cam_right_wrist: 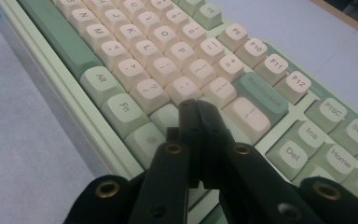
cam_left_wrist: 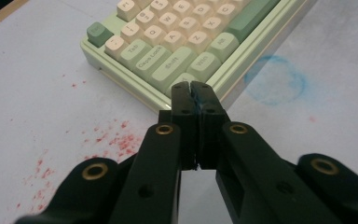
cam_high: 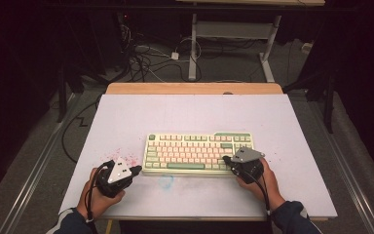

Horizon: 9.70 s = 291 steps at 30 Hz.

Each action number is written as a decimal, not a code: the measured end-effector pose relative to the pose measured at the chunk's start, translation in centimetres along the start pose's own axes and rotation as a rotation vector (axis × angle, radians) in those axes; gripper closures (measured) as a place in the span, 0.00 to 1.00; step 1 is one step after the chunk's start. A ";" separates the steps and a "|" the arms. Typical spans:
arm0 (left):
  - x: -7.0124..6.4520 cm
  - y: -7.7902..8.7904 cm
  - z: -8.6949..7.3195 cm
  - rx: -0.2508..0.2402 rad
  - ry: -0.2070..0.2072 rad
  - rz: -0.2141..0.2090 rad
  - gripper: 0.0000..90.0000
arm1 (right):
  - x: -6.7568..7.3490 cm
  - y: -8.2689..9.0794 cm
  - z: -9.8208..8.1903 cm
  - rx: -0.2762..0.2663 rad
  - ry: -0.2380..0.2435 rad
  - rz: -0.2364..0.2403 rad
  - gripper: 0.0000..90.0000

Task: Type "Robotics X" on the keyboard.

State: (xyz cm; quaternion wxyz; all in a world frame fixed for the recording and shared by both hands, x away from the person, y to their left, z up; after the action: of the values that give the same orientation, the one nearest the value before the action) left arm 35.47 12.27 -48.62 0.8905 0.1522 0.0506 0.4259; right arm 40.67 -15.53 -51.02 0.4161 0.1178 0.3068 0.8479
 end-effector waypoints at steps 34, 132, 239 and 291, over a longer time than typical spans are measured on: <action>-3.0 -7.2 2.2 0.097 -0.067 -0.068 0.97 | 0.0 -0.1 0.0 -0.003 -0.002 -0.001 1.00; -2.7 -9.0 3.8 -0.086 -0.126 0.044 0.27 | 0.1 1.7 1.9 -0.126 -0.021 -0.007 0.50; -0.3 -1.2 1.0 -0.164 -0.155 0.113 0.17 | -4.0 8.8 -1.5 -0.264 -0.047 -0.254 0.23; 1.7 0.3 -3.8 -0.066 -0.128 0.145 0.17 | -6.5 10.0 -7.2 -0.228 -0.130 -0.349 0.19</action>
State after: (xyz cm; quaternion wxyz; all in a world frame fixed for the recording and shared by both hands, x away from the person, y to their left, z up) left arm 35.48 14.61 -52.03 0.8633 0.1530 -0.0314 0.4798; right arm 35.11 -28.23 -50.14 0.5859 0.0694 0.1975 0.7829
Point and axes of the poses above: each handheld gripper's, and its own axes: y roughly backward along the jaws, z roughly out of its top, x roughly to its left, the point moved 8 cm from there along -y, roughly forward along the jaws, and after that the axes turned 14 degrees about -y, right-handed, at the moved point
